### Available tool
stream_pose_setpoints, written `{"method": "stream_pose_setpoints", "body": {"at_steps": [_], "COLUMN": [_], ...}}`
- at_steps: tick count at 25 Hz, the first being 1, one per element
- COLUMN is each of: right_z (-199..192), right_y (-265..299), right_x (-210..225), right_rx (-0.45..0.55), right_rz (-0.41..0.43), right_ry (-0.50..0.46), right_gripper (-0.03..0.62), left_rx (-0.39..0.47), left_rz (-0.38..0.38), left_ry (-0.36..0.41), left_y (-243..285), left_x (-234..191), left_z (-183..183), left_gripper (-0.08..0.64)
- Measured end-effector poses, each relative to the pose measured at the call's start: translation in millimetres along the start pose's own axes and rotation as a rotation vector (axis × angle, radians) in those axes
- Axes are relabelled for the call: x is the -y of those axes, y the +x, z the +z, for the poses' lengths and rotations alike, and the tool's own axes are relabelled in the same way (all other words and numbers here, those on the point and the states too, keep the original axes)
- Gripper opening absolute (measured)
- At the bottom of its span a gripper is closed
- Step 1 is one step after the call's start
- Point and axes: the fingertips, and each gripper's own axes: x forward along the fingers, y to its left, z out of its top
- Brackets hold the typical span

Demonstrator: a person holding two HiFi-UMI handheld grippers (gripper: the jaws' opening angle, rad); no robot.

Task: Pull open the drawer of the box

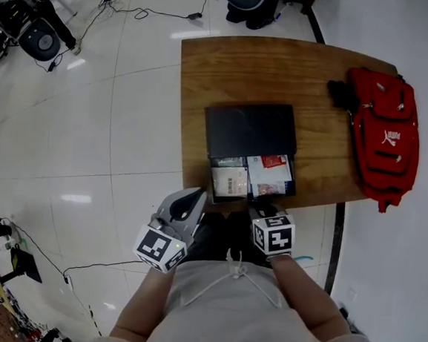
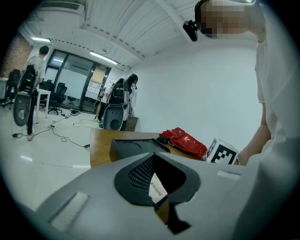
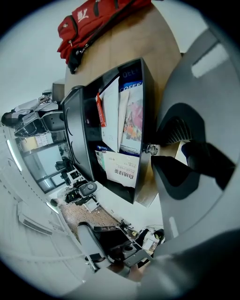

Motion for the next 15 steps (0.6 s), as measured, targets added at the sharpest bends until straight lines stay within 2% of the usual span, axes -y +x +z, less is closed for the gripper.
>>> {"method": "stream_pose_setpoints", "body": {"at_steps": [3, 4, 7, 9, 11, 15], "right_z": [-3, -2, 9, 25, 48, 107], "right_y": [-2, -5, -24, -39, -53, -89], "right_x": [3, 4, 0, -2, 4, 26], "right_rx": [-0.006, -0.004, 0.039, 0.092, 0.162, 0.357], "right_rz": [-0.010, -0.012, -0.005, -0.004, -0.014, -0.052], "right_ry": [0.003, 0.003, -0.028, -0.075, -0.118, -0.154], "right_gripper": [0.082, 0.123, 0.111, 0.058, 0.046, 0.005], "left_rx": [0.010, 0.013, 0.031, 0.063, 0.103, 0.155], "left_rz": [0.011, 0.014, 0.019, 0.025, 0.027, 0.034], "left_ry": [0.002, 0.002, 0.003, -0.007, -0.014, 0.026], "left_y": [1, 2, 3, 1, 1, 7], "left_x": [1, 2, 5, 7, 8, 8], "left_z": [-1, 0, 7, 18, 33, 62], "left_gripper": [0.006, 0.006, 0.006, 0.006, 0.006, 0.006]}}
